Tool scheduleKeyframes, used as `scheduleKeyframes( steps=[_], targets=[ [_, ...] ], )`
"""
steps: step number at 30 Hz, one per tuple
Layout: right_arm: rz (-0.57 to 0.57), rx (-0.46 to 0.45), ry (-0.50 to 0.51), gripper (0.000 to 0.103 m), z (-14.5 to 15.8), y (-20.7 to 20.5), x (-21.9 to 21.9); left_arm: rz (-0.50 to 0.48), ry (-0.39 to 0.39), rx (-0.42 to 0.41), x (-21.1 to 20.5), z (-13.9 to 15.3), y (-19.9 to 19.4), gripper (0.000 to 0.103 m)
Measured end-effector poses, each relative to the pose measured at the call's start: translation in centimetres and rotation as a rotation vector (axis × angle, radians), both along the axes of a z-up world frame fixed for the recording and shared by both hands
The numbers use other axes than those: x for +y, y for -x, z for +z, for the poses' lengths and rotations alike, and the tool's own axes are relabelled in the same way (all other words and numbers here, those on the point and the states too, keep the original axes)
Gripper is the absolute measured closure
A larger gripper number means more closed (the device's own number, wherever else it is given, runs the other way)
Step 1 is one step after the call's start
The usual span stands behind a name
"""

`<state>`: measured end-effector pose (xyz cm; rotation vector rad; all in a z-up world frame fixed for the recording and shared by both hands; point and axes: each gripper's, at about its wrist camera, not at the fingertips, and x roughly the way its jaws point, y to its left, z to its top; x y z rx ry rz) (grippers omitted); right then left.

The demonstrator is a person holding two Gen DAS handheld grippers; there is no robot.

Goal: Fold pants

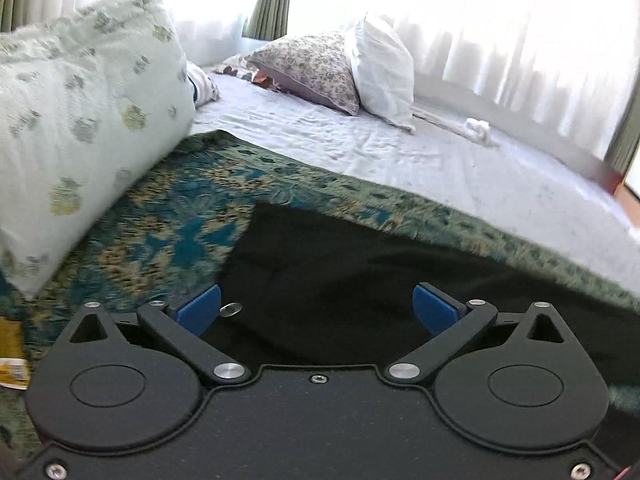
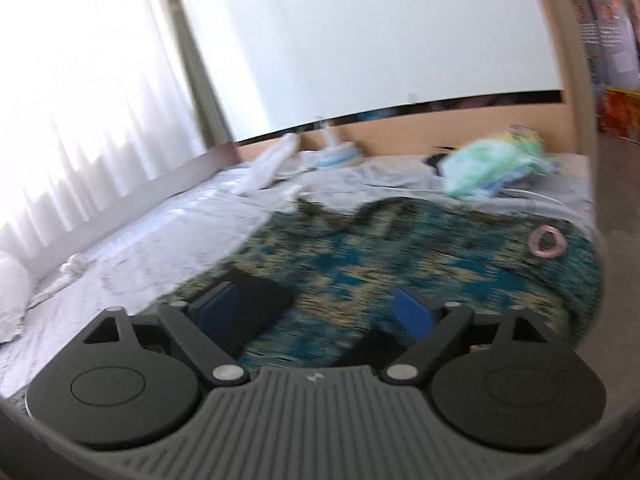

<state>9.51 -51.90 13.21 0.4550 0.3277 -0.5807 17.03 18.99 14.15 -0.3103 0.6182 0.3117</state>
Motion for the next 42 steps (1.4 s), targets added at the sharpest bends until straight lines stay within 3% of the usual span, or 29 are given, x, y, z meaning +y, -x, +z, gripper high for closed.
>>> scheduleKeyframes(
  steps=[5, 10, 15, 24, 27, 31, 36, 42],
  targets=[
    [0.072, 0.024, -0.019, 0.000, 1.2, -5.4, 2.0, 0.055, 0.095, 0.006, 0.5, -0.2, -4.3, 0.000],
    [0.078, 0.080, -0.017, 0.000, 0.8, -11.0, 3.9, 0.199, 0.159, 0.036, 1.4, -1.9, -9.1, 0.000],
    [0.078, 0.140, -0.084, 0.000, -0.8, -16.7, 5.0, 0.273, 0.243, 0.098, 2.7, -4.7, -13.9, 0.000],
    [0.066, 0.205, -0.170, 0.000, -5.6, -26.8, 6.4, 0.421, 0.303, 0.146, 3.4, -9.6, -20.9, 0.000],
    [0.064, 0.225, -0.147, 0.000, -6.9, -29.9, 6.8, 0.471, 0.274, 0.147, 3.3, -10.6, -22.5, 0.000],
    [0.018, 0.274, -0.131, 0.000, -8.8, -33.4, 7.0, 0.504, 0.164, 0.164, 2.5, -11.6, -24.6, 0.000],
    [-0.006, 0.327, -0.115, 0.000, -10.9, -37.2, 7.2, 0.561, 0.112, 0.162, 2.0, -12.6, -25.8, 0.000],
    [-0.048, 0.440, -0.027, 0.000, -13.9, -40.0, 7.6, 0.579, 0.003, 0.230, 1.0, -13.4, -27.5, 0.000]
  ],
)
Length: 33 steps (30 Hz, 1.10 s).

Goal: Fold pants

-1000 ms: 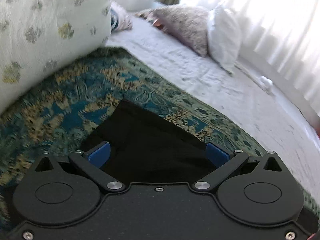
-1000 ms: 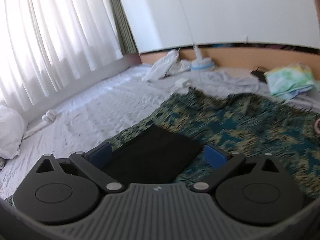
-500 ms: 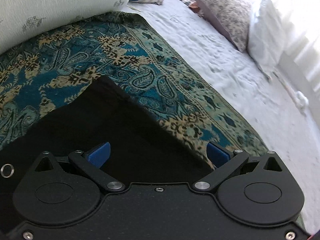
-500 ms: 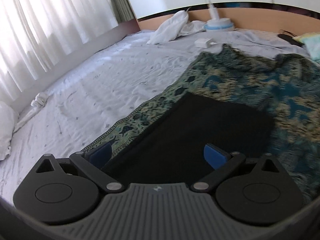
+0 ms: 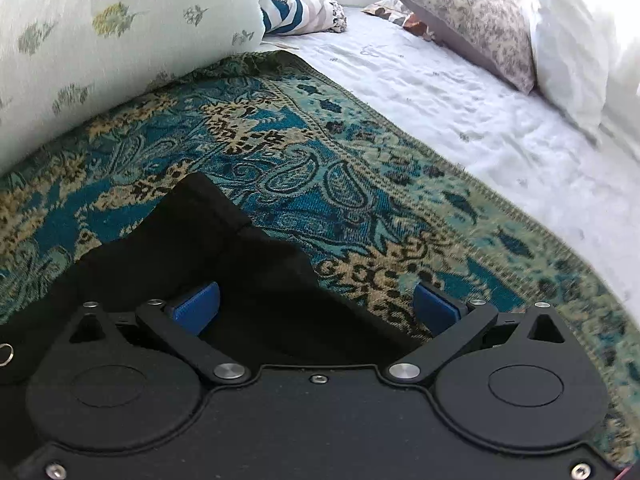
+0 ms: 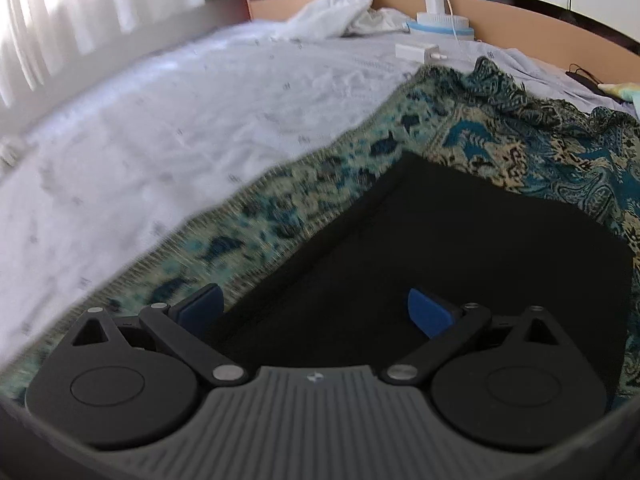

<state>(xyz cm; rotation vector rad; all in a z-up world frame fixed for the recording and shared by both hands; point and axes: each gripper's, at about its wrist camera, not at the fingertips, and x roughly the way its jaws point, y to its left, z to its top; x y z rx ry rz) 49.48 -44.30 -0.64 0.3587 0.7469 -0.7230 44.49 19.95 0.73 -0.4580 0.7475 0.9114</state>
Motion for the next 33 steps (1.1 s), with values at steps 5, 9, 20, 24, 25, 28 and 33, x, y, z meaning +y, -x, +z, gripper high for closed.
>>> scheduleKeyframes(
  steps=[5, 9, 20, 24, 25, 28, 33],
  targets=[
    [0.011, 0.051, 0.091, 0.000, -0.8, -1.5, 0.9, 0.030, -0.033, 0.013, -0.3, -0.4, -0.7, 0.000],
    [-0.031, 0.085, 0.090, 0.000, -0.9, -2.5, 1.1, 0.029, -0.054, 0.016, -0.5, -0.6, -0.8, 0.000],
    [-0.127, -0.032, 0.044, 0.093, 0.7, 0.8, -1.2, -0.137, -0.045, -0.098, 0.0, 1.1, 2.9, 0.101],
    [-0.145, -0.125, -0.098, 0.099, 2.1, 3.8, -3.3, -0.189, -0.045, -0.111, 0.1, 2.2, 4.6, 0.102],
    [-0.142, -0.137, -0.103, 0.099, 2.6, 4.5, -3.5, -0.201, -0.050, -0.117, -0.1, 2.7, 5.1, 0.102],
    [-0.114, -0.173, -0.083, 0.100, 4.2, 7.0, -4.0, -0.241, -0.065, -0.148, -0.6, 4.4, 7.0, 0.102],
    [-0.085, -0.226, -0.119, 0.100, 6.2, 13.4, -6.0, -0.301, -0.063, -0.196, -0.4, 7.4, 11.5, 0.102]
  ],
)
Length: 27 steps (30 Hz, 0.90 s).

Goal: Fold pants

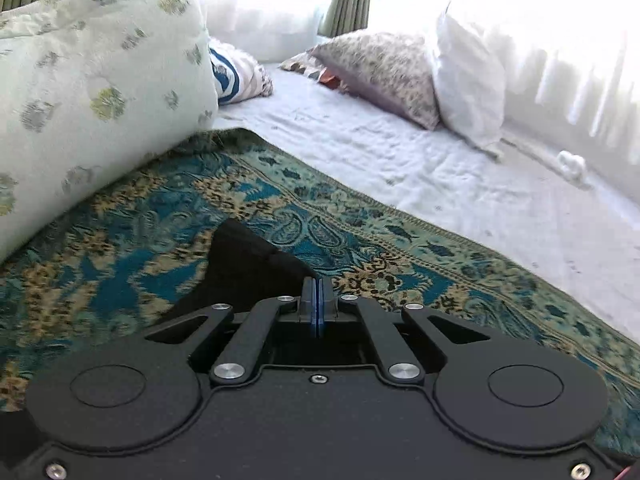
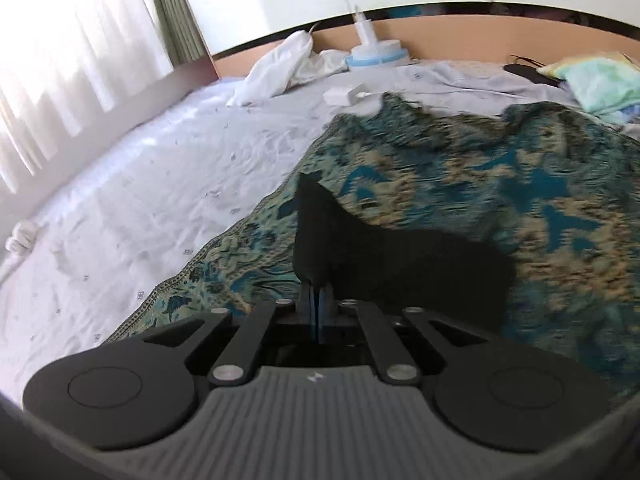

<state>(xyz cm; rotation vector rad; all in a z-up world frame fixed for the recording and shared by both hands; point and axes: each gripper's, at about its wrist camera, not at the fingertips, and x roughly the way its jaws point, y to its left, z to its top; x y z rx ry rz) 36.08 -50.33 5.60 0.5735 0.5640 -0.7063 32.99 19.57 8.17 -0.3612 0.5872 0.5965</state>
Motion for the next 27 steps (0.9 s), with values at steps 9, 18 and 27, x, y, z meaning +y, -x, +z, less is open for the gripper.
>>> scheduleKeyframes(
  steps=[9, 18, 27],
  targets=[
    [0.044, -0.018, 0.010, 0.100, 0.8, 13.0, -1.6, -0.081, 0.054, 0.002, 0.6, 0.0, 9.2, 0.102],
    [0.016, -0.044, -0.009, 0.100, 0.6, 23.6, -2.4, -0.131, 0.094, -0.032, 0.9, 1.1, 16.7, 0.102],
    [0.004, -0.024, -0.007, 0.100, -1.4, 30.7, -2.2, -0.118, 0.083, 0.042, 1.1, -1.4, 22.7, 0.102]
  ],
)
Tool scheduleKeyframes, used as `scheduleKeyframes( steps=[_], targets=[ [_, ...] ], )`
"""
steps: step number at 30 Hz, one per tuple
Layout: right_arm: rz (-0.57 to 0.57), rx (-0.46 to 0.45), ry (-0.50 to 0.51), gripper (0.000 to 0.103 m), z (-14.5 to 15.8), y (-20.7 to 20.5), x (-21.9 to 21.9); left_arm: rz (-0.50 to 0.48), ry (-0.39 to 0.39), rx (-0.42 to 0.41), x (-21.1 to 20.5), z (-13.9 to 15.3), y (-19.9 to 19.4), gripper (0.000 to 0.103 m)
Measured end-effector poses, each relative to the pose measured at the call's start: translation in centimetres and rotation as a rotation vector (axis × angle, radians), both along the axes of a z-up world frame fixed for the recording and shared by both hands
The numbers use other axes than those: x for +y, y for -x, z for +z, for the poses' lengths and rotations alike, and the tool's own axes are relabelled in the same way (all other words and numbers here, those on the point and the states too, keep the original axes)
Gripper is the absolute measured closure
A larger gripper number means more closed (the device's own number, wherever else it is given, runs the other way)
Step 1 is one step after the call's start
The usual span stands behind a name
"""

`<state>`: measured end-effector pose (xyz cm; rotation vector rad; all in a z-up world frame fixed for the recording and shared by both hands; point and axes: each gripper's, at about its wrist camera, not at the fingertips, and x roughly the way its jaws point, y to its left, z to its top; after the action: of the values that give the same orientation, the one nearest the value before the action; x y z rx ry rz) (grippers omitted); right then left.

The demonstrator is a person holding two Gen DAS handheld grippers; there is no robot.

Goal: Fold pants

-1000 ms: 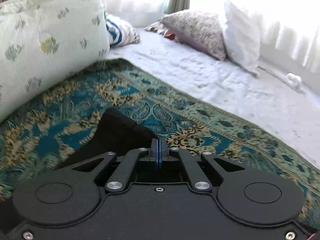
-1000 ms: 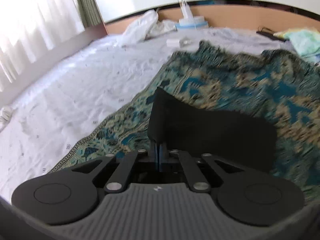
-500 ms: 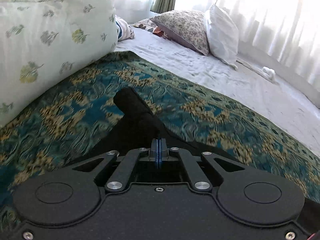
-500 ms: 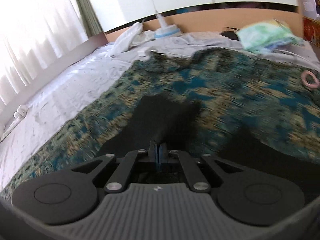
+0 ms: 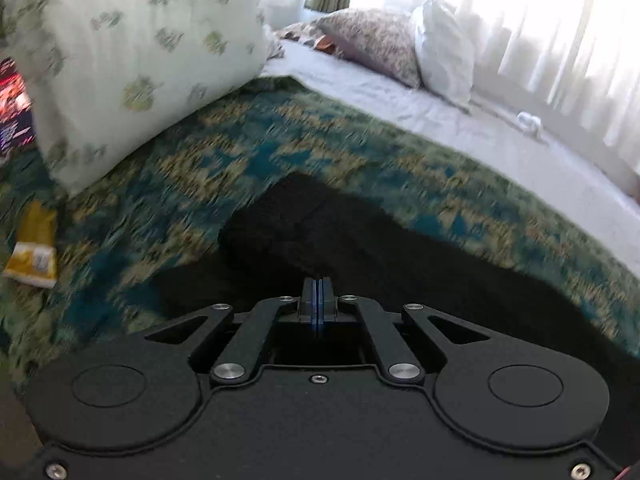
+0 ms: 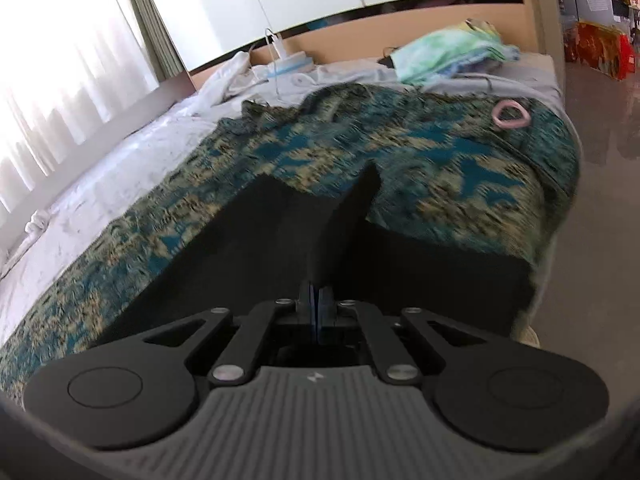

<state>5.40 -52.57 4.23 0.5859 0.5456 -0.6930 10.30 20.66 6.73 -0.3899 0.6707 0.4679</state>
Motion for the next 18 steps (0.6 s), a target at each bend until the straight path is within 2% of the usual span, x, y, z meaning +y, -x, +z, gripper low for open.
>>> scheduleKeyframes(
  steps=[5, 13, 18],
  targets=[
    [0.015, 0.013, 0.056, 0.100, -0.2, 2.3, 0.8, 0.009, -0.022, 0.017, -0.2, -1.2, 2.2, 0.102],
    [-0.010, 0.032, 0.041, 0.100, -1.6, 4.7, 0.2, 0.008, -0.056, 0.034, -0.4, -1.5, 3.5, 0.102],
    [0.002, 0.037, 0.073, 0.100, -1.6, 5.6, 0.7, 0.007, -0.071, 0.053, -0.7, -2.0, 4.0, 0.102]
  ],
)
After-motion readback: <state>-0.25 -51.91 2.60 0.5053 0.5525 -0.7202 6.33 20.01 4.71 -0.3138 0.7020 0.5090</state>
